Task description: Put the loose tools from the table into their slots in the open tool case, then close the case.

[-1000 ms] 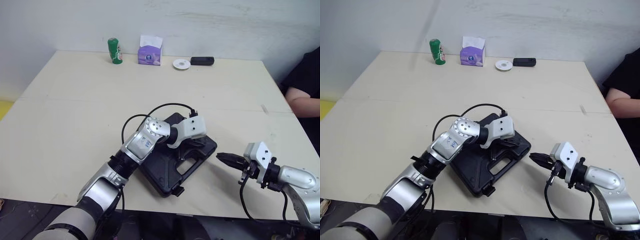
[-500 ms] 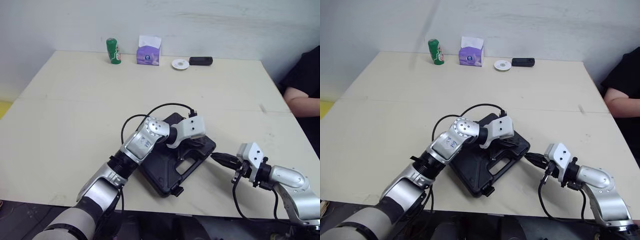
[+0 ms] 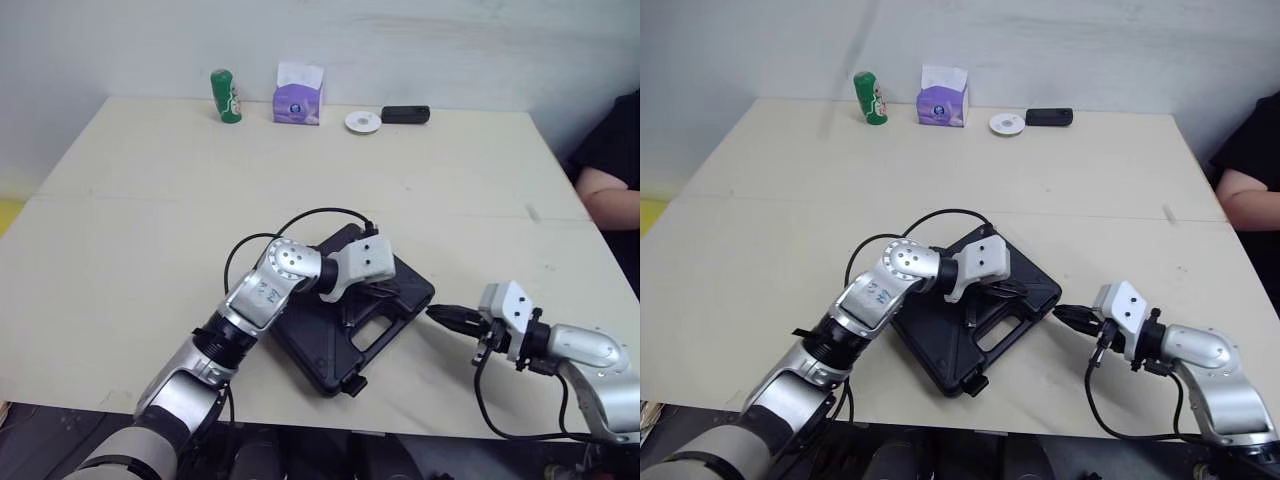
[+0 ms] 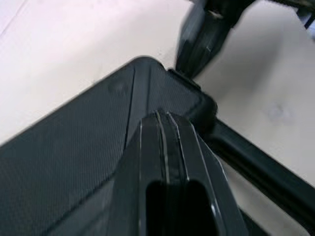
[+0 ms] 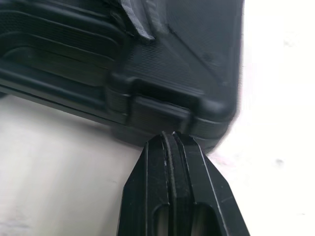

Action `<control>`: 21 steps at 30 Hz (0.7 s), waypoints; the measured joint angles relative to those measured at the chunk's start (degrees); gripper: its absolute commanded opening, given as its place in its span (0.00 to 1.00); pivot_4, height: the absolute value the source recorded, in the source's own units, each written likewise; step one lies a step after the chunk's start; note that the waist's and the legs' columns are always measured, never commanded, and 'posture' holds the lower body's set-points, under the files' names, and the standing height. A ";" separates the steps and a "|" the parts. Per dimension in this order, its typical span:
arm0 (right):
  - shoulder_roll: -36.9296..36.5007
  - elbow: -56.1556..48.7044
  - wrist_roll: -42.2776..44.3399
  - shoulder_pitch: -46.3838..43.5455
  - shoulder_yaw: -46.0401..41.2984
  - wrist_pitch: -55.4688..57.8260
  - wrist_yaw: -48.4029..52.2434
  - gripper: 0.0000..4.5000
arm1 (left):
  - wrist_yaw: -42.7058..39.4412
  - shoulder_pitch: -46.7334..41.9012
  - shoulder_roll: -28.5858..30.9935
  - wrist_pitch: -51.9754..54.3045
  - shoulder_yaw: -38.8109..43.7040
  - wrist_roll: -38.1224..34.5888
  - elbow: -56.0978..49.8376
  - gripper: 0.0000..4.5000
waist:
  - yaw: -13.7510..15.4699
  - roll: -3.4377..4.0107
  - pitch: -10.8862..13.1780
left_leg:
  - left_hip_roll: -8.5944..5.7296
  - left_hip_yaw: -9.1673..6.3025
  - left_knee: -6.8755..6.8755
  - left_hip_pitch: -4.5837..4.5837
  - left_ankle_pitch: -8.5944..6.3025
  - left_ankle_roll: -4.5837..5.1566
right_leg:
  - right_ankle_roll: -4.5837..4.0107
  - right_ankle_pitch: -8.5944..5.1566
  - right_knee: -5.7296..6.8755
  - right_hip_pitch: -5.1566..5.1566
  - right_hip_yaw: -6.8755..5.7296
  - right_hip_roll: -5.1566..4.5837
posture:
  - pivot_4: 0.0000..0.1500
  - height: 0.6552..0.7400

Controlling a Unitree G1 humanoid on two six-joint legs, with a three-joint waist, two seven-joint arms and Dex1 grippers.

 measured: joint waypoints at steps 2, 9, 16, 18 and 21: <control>-0.61 -0.13 0.74 1.32 -1.53 -0.03 0.50 0.00 | -2.27 2.09 1.47 -1.05 3.56 -4.36 -3.53 0.01 | 0.28 0.03 0.33 | 0.00 -0.01 0.07 -0.42 0.31 -0.16 | 0.05 0.01 0.06 -0.39 -0.03 0.09 | 1.00 1.00; 2.06 -6.10 4.70 9.18 -3.82 -0.28 0.77 0.00 | -7.21 10.68 11.44 -0.93 13.62 -14.36 -17.75 0.01 | 1.03 0.27 0.64 | -0.09 0.01 0.51 -0.85 0.28 -0.08 | 0.25 -0.04 0.44 -0.86 0.04 0.11 | 1.00 1.00; 3.40 -9.02 4.48 14.87 -1.15 -3.15 2.81 0.00 | -5.37 19.62 14.88 -1.51 12.50 -14.87 -26.19 0.01 | 0.96 0.07 0.91 | -0.13 -0.08 0.70 -0.76 -0.14 0.41 | 0.32 0.57 0.04 -0.40 0.03 -0.04 | 1.00 1.00; 3.86 -8.98 3.21 14.78 1.34 -4.75 3.42 0.00 | -3.76 20.77 14.93 -1.40 11.50 -14.39 -28.65 0.01 | 0.93 0.07 0.91 | -0.12 -0.11 0.69 -0.73 -0.14 0.40 | 0.29 0.56 0.00 -0.35 0.02 -0.05 | 1.00 1.00; 4.04 -9.05 2.43 15.79 4.44 -5.16 4.32 0.00 | -1.38 24.33 15.70 -1.25 9.28 -12.62 -31.59 0.01 | 0.88 0.13 0.92 | -0.07 -0.11 0.63 -0.72 0.10 0.33 | 0.17 0.49 0.01 -0.41 0.02 -0.01 | 1.00 1.00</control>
